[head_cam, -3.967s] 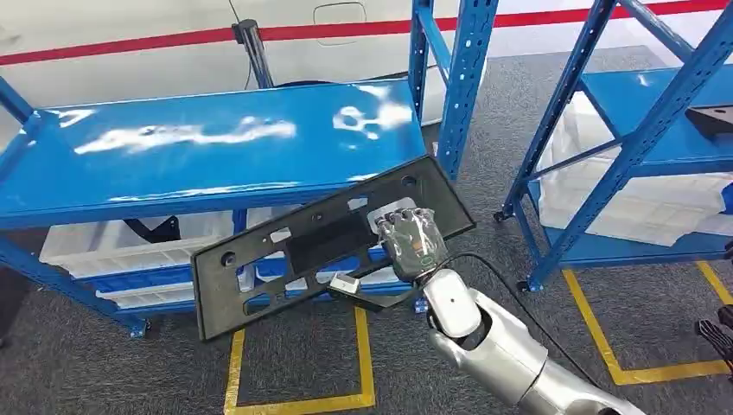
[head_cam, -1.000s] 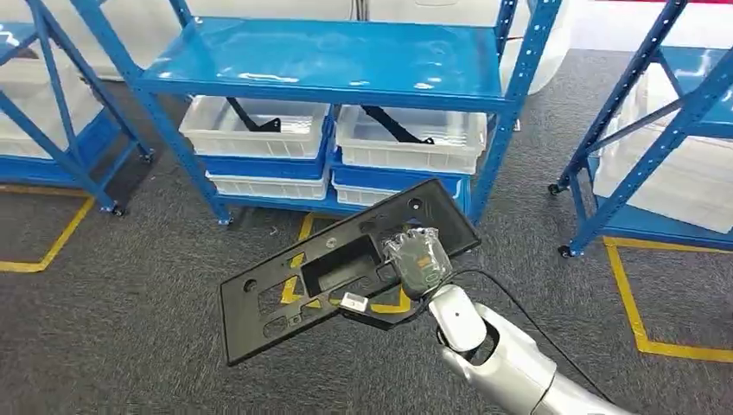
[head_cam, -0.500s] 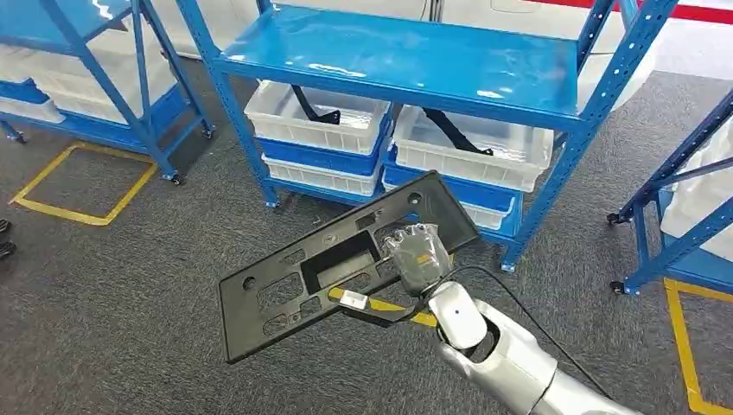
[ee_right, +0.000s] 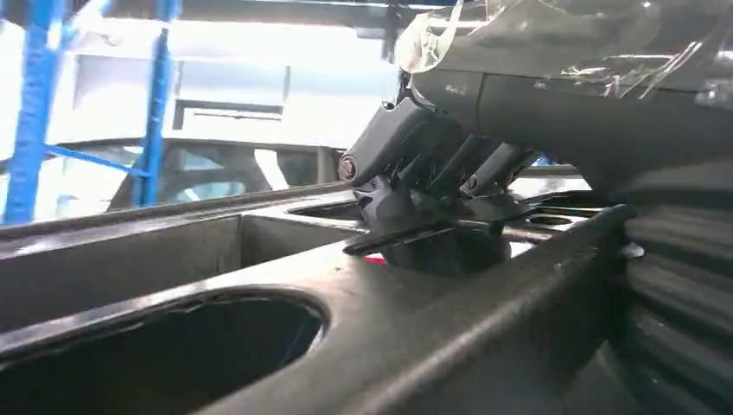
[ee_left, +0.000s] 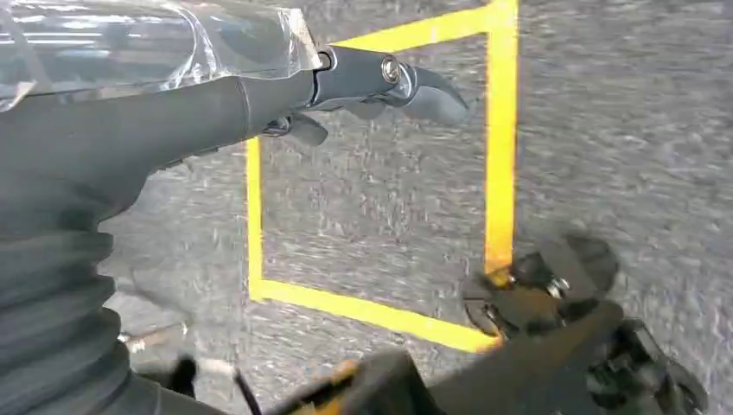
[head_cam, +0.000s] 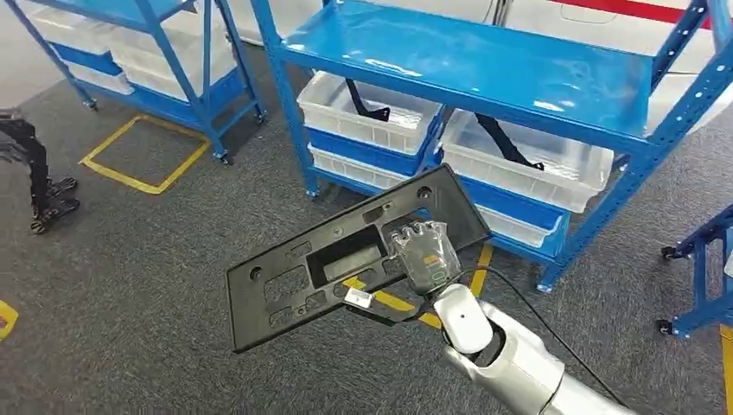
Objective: Take the parts from the cabinet and place them on the table.
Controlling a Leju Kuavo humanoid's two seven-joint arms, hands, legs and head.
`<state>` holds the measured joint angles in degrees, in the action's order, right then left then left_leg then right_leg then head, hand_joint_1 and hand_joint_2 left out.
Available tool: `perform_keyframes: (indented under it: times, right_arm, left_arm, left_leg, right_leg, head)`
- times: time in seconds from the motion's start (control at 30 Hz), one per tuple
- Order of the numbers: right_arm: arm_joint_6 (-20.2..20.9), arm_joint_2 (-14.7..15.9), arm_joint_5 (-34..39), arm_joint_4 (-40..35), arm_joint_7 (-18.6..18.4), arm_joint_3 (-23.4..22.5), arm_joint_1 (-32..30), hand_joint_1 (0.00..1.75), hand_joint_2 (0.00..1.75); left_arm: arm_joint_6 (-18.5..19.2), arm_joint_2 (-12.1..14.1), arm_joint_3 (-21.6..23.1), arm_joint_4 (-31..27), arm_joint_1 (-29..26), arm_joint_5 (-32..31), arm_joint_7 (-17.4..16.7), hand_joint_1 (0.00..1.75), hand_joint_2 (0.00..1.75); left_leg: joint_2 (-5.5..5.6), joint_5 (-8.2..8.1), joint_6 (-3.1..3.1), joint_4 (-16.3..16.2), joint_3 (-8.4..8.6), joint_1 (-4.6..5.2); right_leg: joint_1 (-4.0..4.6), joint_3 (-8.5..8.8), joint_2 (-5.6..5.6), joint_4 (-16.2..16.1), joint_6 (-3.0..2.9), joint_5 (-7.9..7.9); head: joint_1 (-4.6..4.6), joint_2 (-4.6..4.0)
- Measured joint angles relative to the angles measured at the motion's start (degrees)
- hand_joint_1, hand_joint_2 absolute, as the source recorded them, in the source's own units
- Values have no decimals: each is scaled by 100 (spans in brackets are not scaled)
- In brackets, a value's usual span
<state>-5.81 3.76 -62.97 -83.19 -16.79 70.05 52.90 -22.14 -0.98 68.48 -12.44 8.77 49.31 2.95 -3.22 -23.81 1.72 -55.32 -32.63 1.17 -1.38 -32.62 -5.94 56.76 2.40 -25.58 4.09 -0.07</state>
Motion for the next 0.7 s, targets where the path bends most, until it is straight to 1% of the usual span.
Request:
perform_keyframes:
  times: [0.03, 0.07, 0.1, 0.13, 0.17, 0.2, 0.23, 0.27, 0.3, 0.33, 0.37, 0.4, 0.43, 0.47, 0.5, 0.53, 0.57, 0.6, 0.63, 0.67, 0.7]
  right_arm:
    - [-2, -2, -5, 0, 24, 0, -29, 175, 175]
    - [-2, -22, -7, -2, 61, 2, -37, 175, 175]
    - [-4, -17, -11, -7, 76, 2, -49, 175, 175]
    - [-20, -20, -11, -9, 76, 2, -51, 175, 175]
    - [-46, -15, -11, -15, 77, 2, -50, 175, 175]
    - [-50, 0, 4, -15, 72, 0, -61, 175, 175]
    - [-50, 9, 4, -13, 72, 0, -82, 175, 175]
    - [-46, 18, 13, -13, 92, 0, -117, 175, 175]
    - [-39, 22, 15, -13, 114, 0, -151, 175, 175]
    - [-35, 22, 22, -13, 118, 2, -174, 175, 175]
    - [-26, 22, 20, -13, 118, 2, -176, 175, 175]
    - [-15, 22, 20, -13, 116, 2, -177, 175, 175]
    - [-13, 31, 20, -11, 114, 2, -180, 175, 175]
    - [-7, 26, 22, -13, 107, 0, -183, 175, 175]
    - [7, 24, 22, -13, 107, 0, -189, 175, 175]
    - [11, 9, 18, -13, 111, 4, -189, 175, 175]
    - [22, 4, 17, -13, 109, 4, -188, 175, 175]
    - [24, -2, 15, -13, 109, 4, -171, 175, 175]
    - [28, -11, 15, -13, 109, 2, -169, 175, 175]
    - [31, -13, 11, -13, 109, 2, -165, 175, 175]
    - [46, -11, 17, -13, 109, 2, -165, 175, 175]
  left_arm:
    - [-4, 33, 0, 0, -15, 7, 22, 0, 175]
    - [-4, 52, 0, 0, -25, 9, 37, 0, 175]
    - [5, 72, 0, 0, -50, -2, 50, 0, 175]
    - [7, 79, 0, 0, -42, -9, 57, 0, 175]
    - [7, 83, 0, 0, -29, -7, 59, 0, 175]
    - [7, 83, 0, 0, -18, -2, 59, 0, 175]
    - [7, 83, 0, 0, -21, 4, 46, 0, 175]
    - [7, 83, 0, 0, -33, 9, 2, 0, 175]
    - [13, 83, 0, 0, -56, 9, -15, 0, 175]
    - [28, 83, 0, 0, -85, 4, -18, 0, 175]
    - [63, 83, 0, 0, -105, -15, -24, 0, 175]
    - [74, 83, 2, 0, -116, -52, -37, 0, 175]
    - [79, 83, 7, 0, -114, -85, -70, 0, 175]
    - [79, 83, 9, 0, -105, -96, -96, 0, 175]
    - [79, 83, 9, 0, -116, -92, -101, 0, 175]
    - [79, 81, 9, 0, -144, -75, -105, 0, 175]
    - [79, 81, 9, 0, -167, -59, -90, 0, 175]
    - [72, 74, 9, -2, -193, -48, -66, 0, 175]
    - [70, 65, 9, -2, -193, -44, -55, 0, 175]
    - [63, 65, 9, -2, -164, -42, -39, 0, 175]
    - [52, 65, 9, -2, -143, -35, -22, 0, 175]
  left_leg:
    - [68, 2, 12, 6, -15, 5]
    - [143, 31, 49, 56, 12, 0]
    - [199, 82, 78, 114, 92, -69]
    - [264, 94, 97, 127, 97, -71]
    - [305, 103, 149, 126, 96, -71]
    - [381, 100, 155, 125, 98, -69]
    - [462, 98, 157, 123, 99, -68]
    - [546, 98, 156, 119, 102, -68]
    - [632, 96, 153, 117, 110, -75]
    - [721, 92, 147, 112, 118, -91]
    - [805, 78, 127, 97, 130, -105]
    - [877, 52, 89, 67, 122, -113]
    - [946, 17, 40, 2, 69, -84]
    - [1012, 8, 23, -55, 8, -93]
    - [1071, 21, -1, -31, -19, -111]
    - [1149, 40, -30, -5, -32, -144]
    - [1219, 42, -51, -10, -47, -155]
    - [979, 7, -70, -82, -70, -152]
    - [635, -95, -115, -293, -158, -111]
    - [482, -299, -159, -733, -393, -130]
    - [427, -494, -184, -1217, -650, -146]
  right_leg:
    - [-1, 28, -68, -22, 19, -4]
    - [10, 61, -125, -38, 57, -12]
    - [-15, 50, 115, 39, 93, -79]
    - [-12, -57, 394, 265, 92, -240]
    - [-16, -252, 509, 683, 79, -474]
    - [3, -502, 567, 1204, 74, -705]
    - [17, -719, 589, 1625, 76, -835]
    - [20, -849, 592, 1830, 79, -822]
    - [13, -833, 593, 1722, 79, -672]
    - [2, -677, 596, 1329, 81, -406]
    - [-17, -454, 638, 816, 91, -124]
    - [-62, -236, 833, 314, 121, 123]
    - [-119, -127, 1193, 82, 143, 90]
    - [-130, -147, 1161, 44, 118, 71]
    - [-93, -147, 1081, 47, 100, 66]
    - [-59, -147, 1015, 50, 61, 57]
    - [-76, -135, 926, 37, 16, 69]
    - [-89, -117, 861, 25, -9, 73]
    - [-85, -97, 800, 25, -44, 57]
    - [-68, -80, 719, 25, -67, 44]
    - [-54, -68, 642, 25, -87, 29]
  head:
    - [0, 0]
    - [0, 0]
    - [-2, 0]
    - [-4, 0]
    - [-4, 0]
    - [-7, 0]
    - [-2, 0]
    - [-4, 0]
    - [-4, 0]
    - [-4, 0]
    - [-4, 0]
    - [-4, 0]
    - [-4, 0]
    - [0, 0]
    - [-2, 0]
    - [-4, 0]
    - [-2, 0]
    - [-2, 0]
    - [18, 0]
    - [15, 0]
    - [13, 0]
